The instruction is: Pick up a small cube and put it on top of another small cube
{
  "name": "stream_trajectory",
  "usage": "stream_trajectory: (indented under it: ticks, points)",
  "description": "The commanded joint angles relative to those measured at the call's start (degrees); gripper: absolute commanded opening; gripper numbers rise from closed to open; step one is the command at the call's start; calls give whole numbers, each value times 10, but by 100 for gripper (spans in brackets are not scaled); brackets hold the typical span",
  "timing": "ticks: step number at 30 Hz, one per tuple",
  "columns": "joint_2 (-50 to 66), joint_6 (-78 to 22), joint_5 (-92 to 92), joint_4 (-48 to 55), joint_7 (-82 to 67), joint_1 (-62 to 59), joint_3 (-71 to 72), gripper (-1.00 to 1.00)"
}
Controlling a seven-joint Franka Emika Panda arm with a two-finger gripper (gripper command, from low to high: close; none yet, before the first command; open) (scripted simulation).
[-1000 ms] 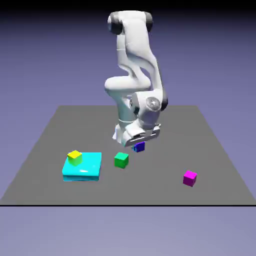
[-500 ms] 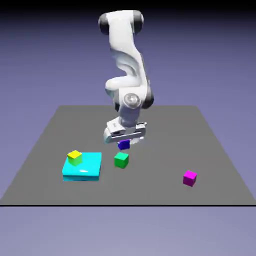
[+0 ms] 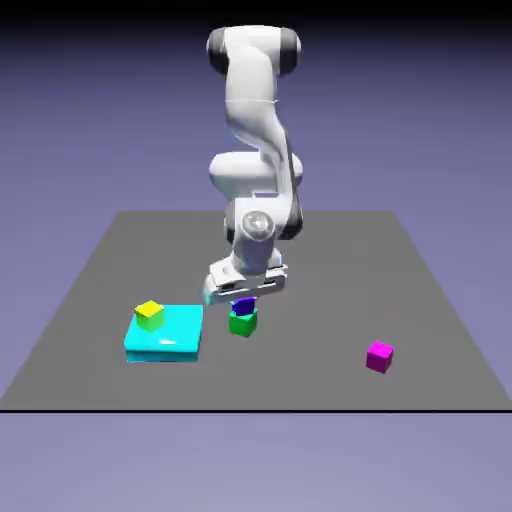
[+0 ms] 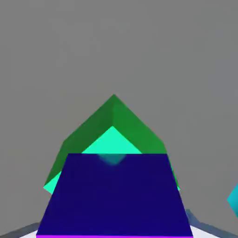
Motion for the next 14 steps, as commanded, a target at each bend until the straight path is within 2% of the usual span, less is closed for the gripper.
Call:
stream_trajectory:
  ticks: [1, 14]
  points:
    - [-9, -11, -2, 3, 2, 21, -20, 100]
    - [-127, -158, -30, 35, 29, 287, -277, 100]
